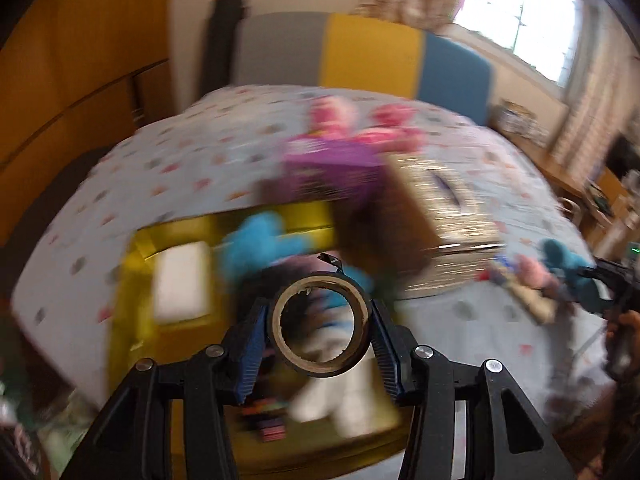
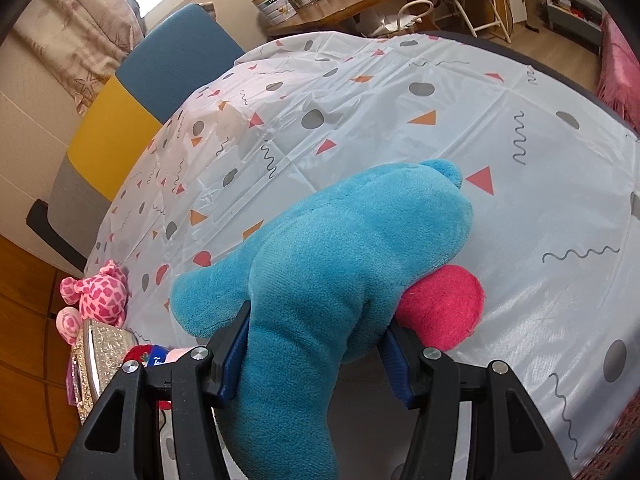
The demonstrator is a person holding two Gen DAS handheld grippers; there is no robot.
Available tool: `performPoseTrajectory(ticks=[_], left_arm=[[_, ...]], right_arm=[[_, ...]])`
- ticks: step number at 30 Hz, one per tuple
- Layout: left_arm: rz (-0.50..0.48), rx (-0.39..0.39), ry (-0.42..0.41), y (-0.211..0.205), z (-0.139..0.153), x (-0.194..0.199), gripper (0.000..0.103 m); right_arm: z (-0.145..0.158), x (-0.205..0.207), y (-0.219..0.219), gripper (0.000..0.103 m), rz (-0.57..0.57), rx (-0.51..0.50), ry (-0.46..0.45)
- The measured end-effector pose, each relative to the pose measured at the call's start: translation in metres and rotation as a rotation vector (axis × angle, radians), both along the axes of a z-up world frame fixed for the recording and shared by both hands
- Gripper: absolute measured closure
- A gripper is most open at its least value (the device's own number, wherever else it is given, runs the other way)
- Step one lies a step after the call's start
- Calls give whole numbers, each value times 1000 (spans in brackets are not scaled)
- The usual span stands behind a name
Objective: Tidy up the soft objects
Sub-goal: 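Carry the tape roll into the gold tray with the left tool, open, then lower the blue plush toy into the gold tray with the right tool, open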
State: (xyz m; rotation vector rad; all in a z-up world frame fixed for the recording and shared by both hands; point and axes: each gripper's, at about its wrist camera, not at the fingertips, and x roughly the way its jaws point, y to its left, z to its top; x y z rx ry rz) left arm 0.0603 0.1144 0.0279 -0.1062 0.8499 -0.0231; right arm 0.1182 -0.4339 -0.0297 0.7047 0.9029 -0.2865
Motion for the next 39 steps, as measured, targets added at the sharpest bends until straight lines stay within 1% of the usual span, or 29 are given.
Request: performPoseTrajectory(ticks=[1,4,7,11,15,16,17,18,19,22,24,25,27,28,29,30,32,36,39], left_arm=[[45,11,17,19,-7,-3,53],[131,26,63,57,-27,-9,53],[193,47,110,87,-49,-9,53],[228,60,153,108,-74,-7,53],[227,67,182,116,-91,1,52],[230,72,193,117,-95,3,49],[229,68,202,118,-99,5,42],[230,62,203,119,-100,6,37],[235,63,197,120,-101,6,37],[238,72,183,122,-102,8,33],[234,67,174,121,-99,7,27],[234,59,170,121,-97,5,26],[247,32,156,120,-92,0,20],[259,31,146,119,-88,-2,18],[276,35,128,118,-84,-6,14],[290,40,108,117,-79,-9,6],[331,56,59,113,-67,-19,0],[380,75,-28,102,-44,-35,0],[392,103,-56,93,-36,-38,0]], right_arm=[[0,0,0,45,-2,-4,1],[-1,0,-1,45,-7,-9,11],[-1,0,-1,45,-15,-16,23],[0,-1,-1,45,-29,-33,29],[-1,-2,-2,45,-41,-38,41],[-1,-2,-3,45,-44,-41,44],[-1,-2,-3,45,-47,-43,45],[-1,-2,-3,45,-49,-44,48],[-2,-2,-3,45,-50,-45,50],[-2,-2,-3,45,-50,-48,58],[-2,-1,-3,45,-49,-50,61],[-3,-1,-3,45,-48,-50,61],[-2,-1,-3,45,-48,-51,59],[-2,-1,-3,45,-49,-51,57],[-2,-1,-3,45,-50,-50,54],[-1,-1,-3,45,-51,-49,48],[2,-2,-3,45,-50,-47,28],[9,-3,0,45,-33,-54,-17],[17,-3,6,45,-12,-79,-51]])
